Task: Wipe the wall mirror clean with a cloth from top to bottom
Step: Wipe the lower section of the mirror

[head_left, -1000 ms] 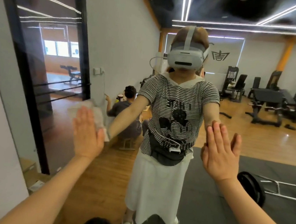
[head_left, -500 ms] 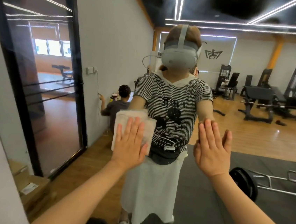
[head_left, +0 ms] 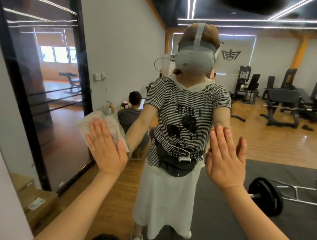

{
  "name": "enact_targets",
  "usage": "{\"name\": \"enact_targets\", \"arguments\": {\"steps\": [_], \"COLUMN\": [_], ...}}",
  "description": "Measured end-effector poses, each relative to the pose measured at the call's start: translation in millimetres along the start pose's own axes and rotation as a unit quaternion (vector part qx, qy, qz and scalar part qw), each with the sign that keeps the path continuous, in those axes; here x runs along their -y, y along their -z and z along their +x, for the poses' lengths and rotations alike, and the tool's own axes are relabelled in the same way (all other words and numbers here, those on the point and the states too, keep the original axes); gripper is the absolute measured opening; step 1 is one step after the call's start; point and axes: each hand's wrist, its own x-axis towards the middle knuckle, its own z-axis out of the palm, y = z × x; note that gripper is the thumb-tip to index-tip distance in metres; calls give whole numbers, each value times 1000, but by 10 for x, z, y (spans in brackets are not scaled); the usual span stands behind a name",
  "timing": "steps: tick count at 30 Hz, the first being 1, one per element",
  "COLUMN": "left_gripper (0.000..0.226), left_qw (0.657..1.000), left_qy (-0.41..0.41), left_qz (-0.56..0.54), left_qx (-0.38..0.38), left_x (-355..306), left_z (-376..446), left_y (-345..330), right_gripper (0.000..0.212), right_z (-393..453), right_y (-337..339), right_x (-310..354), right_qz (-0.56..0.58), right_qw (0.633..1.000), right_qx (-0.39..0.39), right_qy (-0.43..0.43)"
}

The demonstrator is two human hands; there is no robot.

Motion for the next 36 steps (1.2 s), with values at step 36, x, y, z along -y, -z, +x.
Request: {"name": "enact_targets", "arguments": {"steps": [36], "left_gripper": [65], "left_qw": [968], "left_qy": [-249], "left_qz": [22], "left_qx": [-5], "left_x": [-1015], "left_z": [-473], "left_y": [-345], "right_gripper": [71], "right_z": [28], "right_y": [110], "right_x": [-26], "right_qz": [19], "right_qw": [999], "right_qx": [46], "right_qy": [-6]}}
